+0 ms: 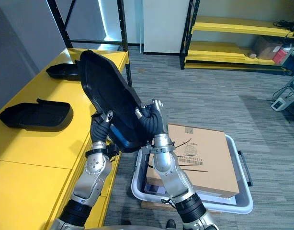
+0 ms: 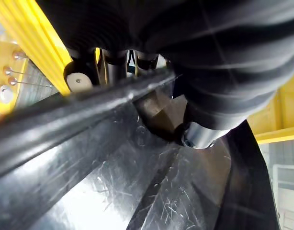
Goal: Walk over and take plastic housings, then place them on the shelf
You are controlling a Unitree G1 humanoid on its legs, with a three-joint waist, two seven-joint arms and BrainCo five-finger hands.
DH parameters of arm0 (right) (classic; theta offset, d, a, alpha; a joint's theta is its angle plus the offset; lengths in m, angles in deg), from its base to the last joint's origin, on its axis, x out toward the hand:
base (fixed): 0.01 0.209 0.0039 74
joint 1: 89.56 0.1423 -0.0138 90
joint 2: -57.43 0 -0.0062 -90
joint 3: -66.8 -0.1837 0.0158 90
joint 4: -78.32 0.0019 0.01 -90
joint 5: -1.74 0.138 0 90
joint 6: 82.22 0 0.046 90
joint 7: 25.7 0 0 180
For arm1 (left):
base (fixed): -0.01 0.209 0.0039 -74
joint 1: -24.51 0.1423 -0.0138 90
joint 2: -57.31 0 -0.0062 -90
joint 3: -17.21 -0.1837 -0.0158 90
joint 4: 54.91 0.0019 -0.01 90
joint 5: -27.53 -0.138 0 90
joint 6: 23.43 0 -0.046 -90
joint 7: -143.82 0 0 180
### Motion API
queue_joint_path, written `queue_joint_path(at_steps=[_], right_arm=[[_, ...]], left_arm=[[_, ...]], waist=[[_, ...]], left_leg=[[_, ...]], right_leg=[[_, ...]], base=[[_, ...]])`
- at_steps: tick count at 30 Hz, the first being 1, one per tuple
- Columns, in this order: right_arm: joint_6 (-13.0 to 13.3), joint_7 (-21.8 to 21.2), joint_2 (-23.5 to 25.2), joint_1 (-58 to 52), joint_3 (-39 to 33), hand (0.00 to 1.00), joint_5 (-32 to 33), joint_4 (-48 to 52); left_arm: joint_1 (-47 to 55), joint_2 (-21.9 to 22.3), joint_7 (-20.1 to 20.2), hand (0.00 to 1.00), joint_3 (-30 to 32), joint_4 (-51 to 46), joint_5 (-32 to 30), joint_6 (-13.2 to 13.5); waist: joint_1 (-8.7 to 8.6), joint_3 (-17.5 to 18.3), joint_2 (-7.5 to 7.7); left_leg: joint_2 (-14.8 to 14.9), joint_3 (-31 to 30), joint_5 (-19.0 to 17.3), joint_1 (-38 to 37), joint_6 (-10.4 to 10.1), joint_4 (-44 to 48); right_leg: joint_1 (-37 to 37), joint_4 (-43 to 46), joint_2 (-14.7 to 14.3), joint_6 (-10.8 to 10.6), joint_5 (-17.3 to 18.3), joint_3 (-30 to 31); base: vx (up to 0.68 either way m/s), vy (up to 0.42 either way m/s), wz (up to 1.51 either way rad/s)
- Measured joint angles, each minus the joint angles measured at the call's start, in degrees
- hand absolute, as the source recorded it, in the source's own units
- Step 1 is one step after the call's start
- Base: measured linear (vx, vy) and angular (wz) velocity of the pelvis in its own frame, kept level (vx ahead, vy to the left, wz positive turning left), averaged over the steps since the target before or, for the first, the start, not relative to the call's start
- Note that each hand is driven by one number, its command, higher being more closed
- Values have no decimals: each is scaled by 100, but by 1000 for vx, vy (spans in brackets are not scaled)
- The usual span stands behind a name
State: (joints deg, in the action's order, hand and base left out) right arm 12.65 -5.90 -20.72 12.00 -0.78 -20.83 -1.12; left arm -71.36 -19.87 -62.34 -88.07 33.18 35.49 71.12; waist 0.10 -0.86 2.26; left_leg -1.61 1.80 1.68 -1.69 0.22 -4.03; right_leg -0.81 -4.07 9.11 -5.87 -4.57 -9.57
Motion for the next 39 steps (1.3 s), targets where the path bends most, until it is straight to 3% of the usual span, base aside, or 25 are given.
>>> queue_joint_path(at_steps=[6, 12, 17, 19, 24, 29, 39], right_arm=[[337, -382, -425, 14, -890, 0, 770, 444], [614, -236, -521, -127, -3268, 0, 1634, 526], [693, 55, -386, -933, -4459, 0, 2175, -422], [591, 124, -264, -1241, -4676, 0, 2442, -1372], [457, -116, -87, -1795, -4900, 0, 2964, -3199], [118, -784, 94, -2327, -4463, 0, 3029, -4931], [-106, -1364, 375, -2452, -3566, 0, 2511, -5931]], left_arm=[[321, 14, 379, 100, 25, -11, -906, -45], [1067, 99, 499, 100, 251, -313, -1220, -54], [1241, 104, 610, 100, 507, -836, -1324, -42], [1321, 133, 614, 100, 650, -1106, -1327, -10], [1440, 188, 727, 100, 692, -1351, -1329, 37], [1503, 191, 928, 100, 689, -1362, -1327, 40], [1603, 83, 1115, 100, 582, -1122, -1323, 68]], waist=[[-6, 25, 2], [-75, 64, 3], [-120, 66, -2], [-236, 66, -4], [-251, 64, -27], [-248, 46, -98], [-225, 15, -103]], left_leg=[[-2, -22, 1, -54, 1, -16], [-5, -29, 4, -126, 2, -116], [-5, -26, 4, -138, 3, -114], [-5, -26, 2, -133, 2, -115], [4, -12, -3, -101, -1, -111], [15, -31, -28, -84, -36, -87], [18, -330, 3, -106, -17, -33]], right_leg=[[-62, 3, 2, -3, 2, -37], [-87, 7, 2, -15, 22, -41], [-88, 6, 1, -18, 33, -36], [-86, 4, 2, -19, 40, -38], [-50, 0, -2, -20, 41, -15], [-59, 7, -4, -19, 41, -1], [-266, 11, -6, 25, 109, -387]], base=[[0, 0, 1], [-17, -4, 0], [-2, -2, -1], [0, 0, 0], [0, 0, 0], [0, 0, 1], [-22, -13, 17]])
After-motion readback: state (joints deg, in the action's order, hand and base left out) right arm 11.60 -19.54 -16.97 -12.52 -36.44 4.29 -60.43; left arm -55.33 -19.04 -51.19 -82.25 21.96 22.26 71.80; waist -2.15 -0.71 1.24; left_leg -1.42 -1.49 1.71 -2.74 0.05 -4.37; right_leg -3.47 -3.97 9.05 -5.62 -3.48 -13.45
